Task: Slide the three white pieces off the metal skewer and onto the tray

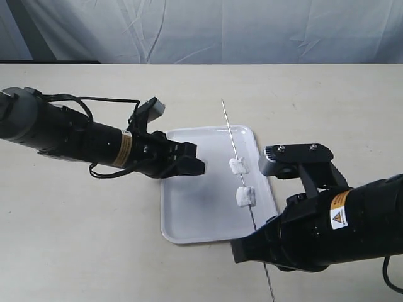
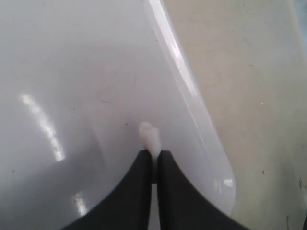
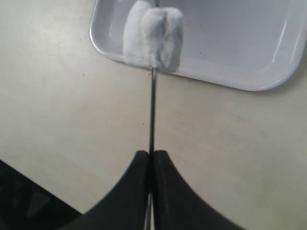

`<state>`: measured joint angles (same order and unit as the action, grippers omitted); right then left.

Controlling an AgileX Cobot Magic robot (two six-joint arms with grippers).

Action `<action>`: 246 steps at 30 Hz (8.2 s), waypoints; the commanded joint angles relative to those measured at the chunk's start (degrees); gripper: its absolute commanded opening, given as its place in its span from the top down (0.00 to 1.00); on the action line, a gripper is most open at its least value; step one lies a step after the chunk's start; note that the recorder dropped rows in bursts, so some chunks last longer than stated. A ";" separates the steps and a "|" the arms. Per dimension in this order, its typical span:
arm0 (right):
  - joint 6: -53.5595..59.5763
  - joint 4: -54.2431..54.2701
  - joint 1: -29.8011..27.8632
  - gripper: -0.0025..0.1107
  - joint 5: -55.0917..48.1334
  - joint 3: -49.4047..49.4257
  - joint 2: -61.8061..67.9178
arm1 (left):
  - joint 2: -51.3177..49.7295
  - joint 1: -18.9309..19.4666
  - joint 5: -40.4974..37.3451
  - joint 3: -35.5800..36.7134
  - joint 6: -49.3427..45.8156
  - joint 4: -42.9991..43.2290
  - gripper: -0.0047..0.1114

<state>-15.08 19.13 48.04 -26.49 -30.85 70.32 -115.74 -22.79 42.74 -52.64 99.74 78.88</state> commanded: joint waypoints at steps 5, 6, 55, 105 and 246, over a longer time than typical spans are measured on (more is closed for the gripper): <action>0.43 -0.03 -0.03 0.98 0.13 0.13 -0.52 | -0.06 -0.13 1.97 -0.14 -3.92 -4.74 0.66; 0.43 -0.48 -0.03 0.98 0.13 0.13 -0.52 | -0.06 -0.03 2.33 -0.14 -3.92 -4.63 0.63; -1.52 -0.26 -2.46 0.98 8.88 -6.66 6.56 | 9.01 1.54 22.80 0.98 -5.48 -8.43 0.55; -1.18 1.06 7.00 0.98 7.80 -6.44 10.49 | 9.01 1.79 22.62 -1.68 -7.23 -14.15 0.96; 13.01 8.58 -3.34 0.98 8.22 -6.14 -4.67 | 12.43 -0.17 27.22 -1.50 -10.76 -2.96 0.70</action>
<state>-3.25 26.94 44.97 -18.29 -36.55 66.11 -103.17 -22.74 69.77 -54.05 89.62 76.99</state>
